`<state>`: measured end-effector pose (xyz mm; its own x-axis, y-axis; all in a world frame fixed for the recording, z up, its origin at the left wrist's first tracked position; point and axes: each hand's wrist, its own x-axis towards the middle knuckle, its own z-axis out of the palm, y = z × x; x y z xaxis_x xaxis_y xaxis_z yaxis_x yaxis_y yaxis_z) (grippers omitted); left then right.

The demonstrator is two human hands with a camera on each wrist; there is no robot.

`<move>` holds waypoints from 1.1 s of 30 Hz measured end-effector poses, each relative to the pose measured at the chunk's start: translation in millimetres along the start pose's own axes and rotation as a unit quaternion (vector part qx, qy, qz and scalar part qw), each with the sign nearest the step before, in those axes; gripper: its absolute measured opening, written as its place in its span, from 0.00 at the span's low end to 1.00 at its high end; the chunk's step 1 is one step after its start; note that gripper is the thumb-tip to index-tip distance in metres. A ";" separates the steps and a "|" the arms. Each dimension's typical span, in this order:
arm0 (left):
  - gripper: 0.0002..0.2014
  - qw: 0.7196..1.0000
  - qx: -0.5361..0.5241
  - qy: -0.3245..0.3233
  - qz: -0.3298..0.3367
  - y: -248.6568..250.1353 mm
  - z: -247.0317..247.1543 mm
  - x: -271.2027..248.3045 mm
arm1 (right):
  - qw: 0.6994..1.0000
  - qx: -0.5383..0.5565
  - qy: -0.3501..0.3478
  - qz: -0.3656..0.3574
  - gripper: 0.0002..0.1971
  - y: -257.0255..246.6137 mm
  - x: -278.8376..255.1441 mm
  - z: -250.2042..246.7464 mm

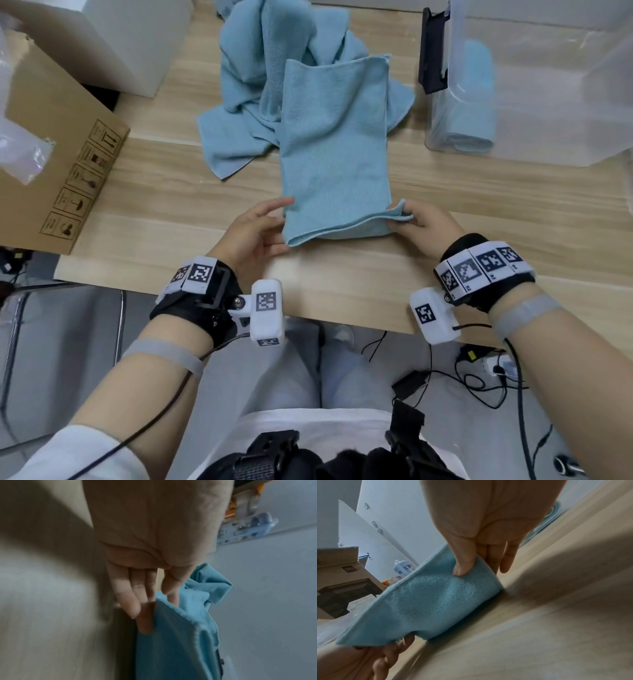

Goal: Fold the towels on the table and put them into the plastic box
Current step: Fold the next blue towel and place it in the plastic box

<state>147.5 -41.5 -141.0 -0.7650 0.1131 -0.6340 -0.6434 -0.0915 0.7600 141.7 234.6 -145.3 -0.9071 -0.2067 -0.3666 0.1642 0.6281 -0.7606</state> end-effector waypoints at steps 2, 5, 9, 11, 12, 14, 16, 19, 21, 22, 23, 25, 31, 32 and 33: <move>0.24 0.998 0.067 -0.010 0.000 2.2 0.3 1.5 | 1.000 0.012 -0.002 -0.006 0.04 -2.5 -0.8 -0.4; 0.26 0.962 0.254 -0.035 0.089 1.4 -0.1 1.5 | 1.000 0.019 0.000 -0.016 0.05 -5.4 -2.1 -1.1; 0.21 0.890 0.395 0.010 0.226 -11.1 -1.7 1.3 | 0.999 0.012 -0.001 -0.032 0.05 -11.6 -7.7 -0.4; 0.17 0.874 0.402 0.012 0.271 -13.1 -3.1 -0.2 | 0.999 0.032 0.001 -0.034 0.03 -12.7 -11.0 -0.4; 0.15 0.873 0.403 -0.005 0.274 -13.7 -4.2 -1.3 | 0.999 0.041 -0.001 -0.031 0.04 -13.5 -13.3 -0.9; 0.10 0.899 0.377 -0.042 0.220 -14.2 -4.2 -5.1 | 0.999 0.047 -0.006 -0.018 0.07 -12.6 -16.6 -1.7; 0.02 0.929 0.338 -0.039 0.146 -15.2 -3.0 -6.6 | 0.999 0.042 -0.021 -0.001 0.05 -9.9 -18.8 -1.1; 0.15 0.947 0.309 0.006 0.091 -19.9 -4.0 -4.1 | 0.998 0.046 -0.011 0.032 0.05 -6.8 -16.6 3.8; 0.16 0.950 0.301 0.031 0.077 -18.0 -3.4 -1.0 | 0.997 0.050 0.017 0.064 0.10 -6.6 -11.5 6.0; 0.17 0.950 0.302 0.040 0.071 -16.7 -2.7 1.7 | 0.995 0.055 0.028 0.078 0.11 -6.6 -8.4 6.7; 0.18 0.949 0.304 0.050 0.064 -15.3 -1.7 4.1 | 0.994 0.055 0.032 0.089 0.11 -6.7 -5.1 7.4; 0.19 0.943 0.319 0.076 0.059 -13.4 1.6 7.9 | 0.994 0.025 0.034 0.099 0.11 -8.3 0.8 8.4; 0.14 0.902 0.399 0.148 0.078 -9.9 5.7 12.5 | 0.986 -0.089 0.027 0.141 0.18 -7.7 18.4 9.3; 0.15 0.898 0.402 0.157 0.086 -9.8 5.4 12.9 | 0.984 -0.100 0.033 0.144 0.18 -7.6 21.1 9.9; 0.17 0.895 0.401 0.170 0.098 -9.6 5.7 12.8 | 0.982 -0.105 0.049 0.148 0.15 -8.4 22.9 10.8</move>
<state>144.0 -33.5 -155.6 -0.9133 -0.1469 -0.3798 -0.3725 0.6781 0.6335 123.7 216.5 -153.1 -0.8659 0.0751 -0.4945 0.3524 0.7931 -0.4967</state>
